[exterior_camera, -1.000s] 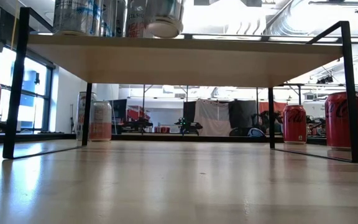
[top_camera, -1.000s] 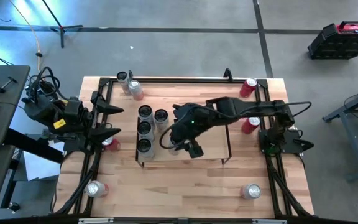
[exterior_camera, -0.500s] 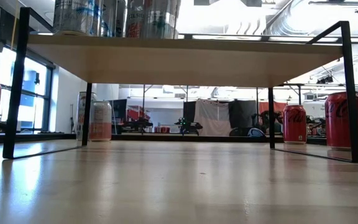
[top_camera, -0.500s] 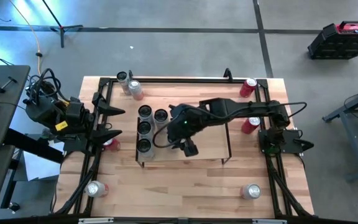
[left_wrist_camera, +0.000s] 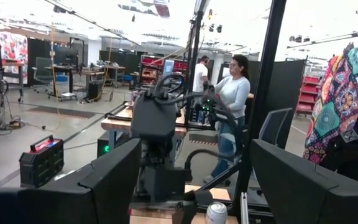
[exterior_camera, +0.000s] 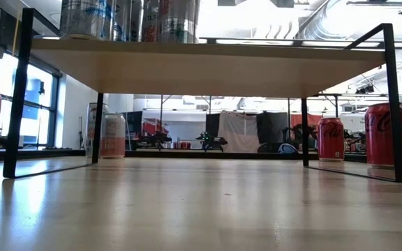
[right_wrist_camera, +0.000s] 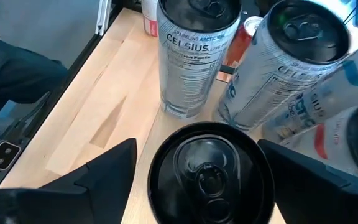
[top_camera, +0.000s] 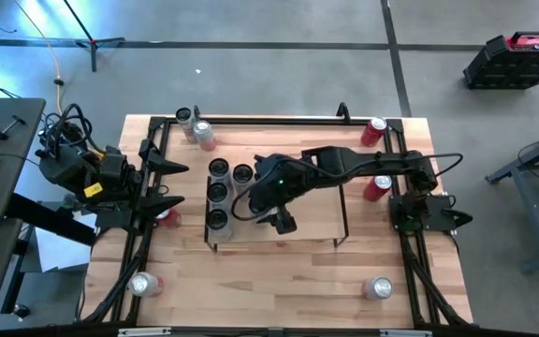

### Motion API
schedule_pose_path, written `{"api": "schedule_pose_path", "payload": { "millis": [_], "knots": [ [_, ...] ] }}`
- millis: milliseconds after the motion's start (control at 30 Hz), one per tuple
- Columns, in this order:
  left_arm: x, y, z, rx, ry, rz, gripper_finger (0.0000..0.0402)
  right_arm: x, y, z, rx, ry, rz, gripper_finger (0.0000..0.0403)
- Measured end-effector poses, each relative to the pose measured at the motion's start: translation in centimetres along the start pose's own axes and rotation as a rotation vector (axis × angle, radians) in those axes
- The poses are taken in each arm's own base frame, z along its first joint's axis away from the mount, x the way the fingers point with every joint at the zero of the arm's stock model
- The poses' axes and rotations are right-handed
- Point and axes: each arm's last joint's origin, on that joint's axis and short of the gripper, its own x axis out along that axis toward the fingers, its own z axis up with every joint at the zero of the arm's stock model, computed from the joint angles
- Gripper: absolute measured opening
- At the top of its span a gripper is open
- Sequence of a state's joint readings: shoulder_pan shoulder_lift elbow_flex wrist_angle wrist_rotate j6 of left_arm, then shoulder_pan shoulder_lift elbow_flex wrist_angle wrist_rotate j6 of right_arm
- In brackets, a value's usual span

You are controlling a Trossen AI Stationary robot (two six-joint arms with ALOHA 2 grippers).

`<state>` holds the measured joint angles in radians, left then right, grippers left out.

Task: Place canned beverage on shelf
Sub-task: Put the right white pink soda can aligned with the other white pink soda can on the shelf, then adjust the white pink soda cans on the shelf

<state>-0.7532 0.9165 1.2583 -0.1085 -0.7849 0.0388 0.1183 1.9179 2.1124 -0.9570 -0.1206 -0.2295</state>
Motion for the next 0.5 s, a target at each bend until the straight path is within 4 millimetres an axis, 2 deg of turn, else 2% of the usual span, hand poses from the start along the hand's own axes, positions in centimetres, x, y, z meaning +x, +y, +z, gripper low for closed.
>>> {"api": "schedule_pose_path", "payload": {
  "millis": [167,400,500],
  "knots": [
    [0.0,0.0,0.0,0.016,0.000,-0.001,0.0291,-1.5,-0.2,0.8,0.010,-0.075,-0.077,0.0321],
    [0.0,0.0,0.0,0.018,0.000,-0.001,0.0291,-2.2,-0.5,1.8,0.098,-0.188,-0.126,0.0321],
    [0.0,0.0,0.0,0.018,0.000,-0.001,0.0291,-2.2,-0.6,1.8,0.053,-0.162,-0.257,0.0321]
  ]
}}
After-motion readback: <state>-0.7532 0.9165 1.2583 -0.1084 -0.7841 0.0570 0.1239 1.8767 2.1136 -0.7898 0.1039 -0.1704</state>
